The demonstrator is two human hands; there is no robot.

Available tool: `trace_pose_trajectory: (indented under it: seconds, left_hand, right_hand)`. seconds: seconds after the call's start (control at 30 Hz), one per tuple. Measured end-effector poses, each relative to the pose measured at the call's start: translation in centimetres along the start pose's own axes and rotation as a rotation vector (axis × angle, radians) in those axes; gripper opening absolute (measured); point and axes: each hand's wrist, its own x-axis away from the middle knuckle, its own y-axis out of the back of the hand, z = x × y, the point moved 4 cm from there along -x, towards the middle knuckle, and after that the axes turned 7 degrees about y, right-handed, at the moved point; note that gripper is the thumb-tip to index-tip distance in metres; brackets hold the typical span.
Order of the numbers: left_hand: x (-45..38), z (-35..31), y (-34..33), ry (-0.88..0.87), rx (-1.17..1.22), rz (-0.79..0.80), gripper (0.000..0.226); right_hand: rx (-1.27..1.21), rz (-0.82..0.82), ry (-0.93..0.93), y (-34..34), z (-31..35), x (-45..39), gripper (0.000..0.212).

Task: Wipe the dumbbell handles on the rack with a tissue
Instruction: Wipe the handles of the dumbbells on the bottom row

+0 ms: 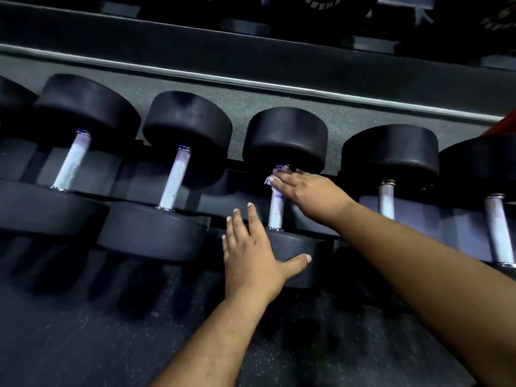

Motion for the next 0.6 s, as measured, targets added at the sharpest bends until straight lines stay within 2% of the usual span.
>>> trace_pose_trajectory:
  seconds: [0.07,0.13,0.23,0.3,0.37,0.43,0.5,0.6]
  left_hand:
    - [-0.1,0.1,-0.1,0.002,0.002,0.014,0.142]
    - [-0.1,0.1,-0.1,0.009,-0.001,0.016,0.142]
    - [-0.1,0.0,-0.1,0.007,-0.002,0.007,0.143]
    - [-0.1,0.0,-0.1,0.012,0.007,0.012,0.142]
    - [0.0,0.0,-0.1,0.011,0.009,0.011,0.141]
    - [0.1,0.0,0.0,0.007,0.01,0.007,0.14]
    - [0.2,0.1,0.0,-0.003,0.018,0.01,0.139]
    - [0.3,0.2,0.1,-0.013,0.017,0.024,0.138]
  right_hand:
    - [0.02,0.04,0.026,-0.7,0.7,0.2,0.058]
    - [-0.03,0.075,0.164,-1.6,1.9,1.2,0.052]
    - [-0.088,0.145,0.384,-1.2,1.7,2.7,0.054]
    - [-0.037,0.138,0.372,-0.4,0.8,2.4,0.056]
    - [0.024,0.098,0.262,-0.1,0.7,1.2,0.054]
    - [-0.013,0.193,0.199,-0.7,2.0,-0.4,0.052]
    - [-0.109,0.299,0.263,-1.1,2.9,-0.9,0.049]
    - [-0.344,0.246,0.363,-0.6,2.4,0.8,0.048]
